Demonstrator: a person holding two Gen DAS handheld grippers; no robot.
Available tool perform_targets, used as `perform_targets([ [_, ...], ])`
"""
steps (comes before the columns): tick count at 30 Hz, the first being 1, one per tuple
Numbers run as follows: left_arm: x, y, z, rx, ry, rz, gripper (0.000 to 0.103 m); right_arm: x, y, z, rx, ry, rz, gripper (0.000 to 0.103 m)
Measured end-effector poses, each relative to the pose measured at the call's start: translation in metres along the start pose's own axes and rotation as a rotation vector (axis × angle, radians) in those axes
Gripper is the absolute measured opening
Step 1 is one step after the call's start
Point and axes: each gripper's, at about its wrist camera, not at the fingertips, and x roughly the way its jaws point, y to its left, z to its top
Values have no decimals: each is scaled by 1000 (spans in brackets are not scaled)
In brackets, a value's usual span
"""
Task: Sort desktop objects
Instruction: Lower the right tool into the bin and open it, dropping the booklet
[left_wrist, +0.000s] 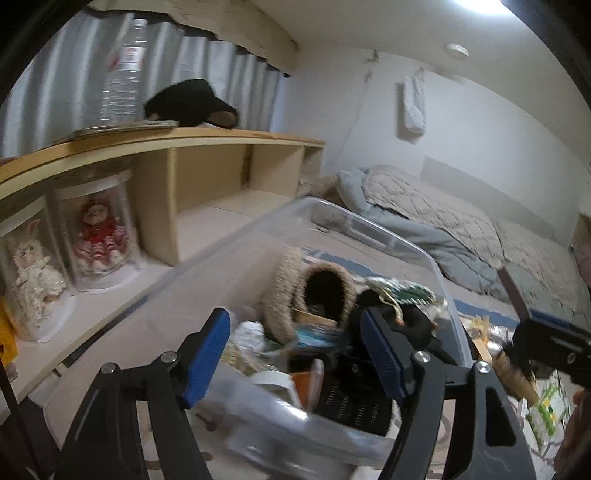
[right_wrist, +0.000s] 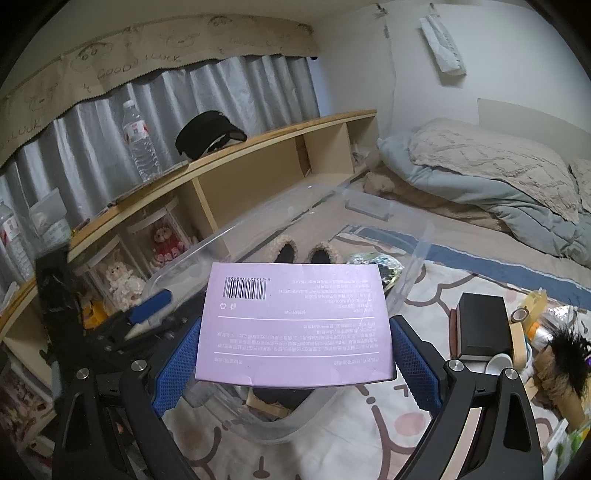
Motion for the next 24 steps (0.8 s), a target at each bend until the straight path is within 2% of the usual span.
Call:
perform_targets([
  [5,-13,24,6,-67,-47,30,75,21,8,6,19,52,45,97],
  [12,-32,53,10,-144,-110,71,77,62,41,12,7,146,89,97],
  [19,-32,69,8,-180,-114,87,77,93,58,11,85,239,87,97],
  [24,-34,79,7,-208,-122,106,77,109,60,22,141,237,85,97],
])
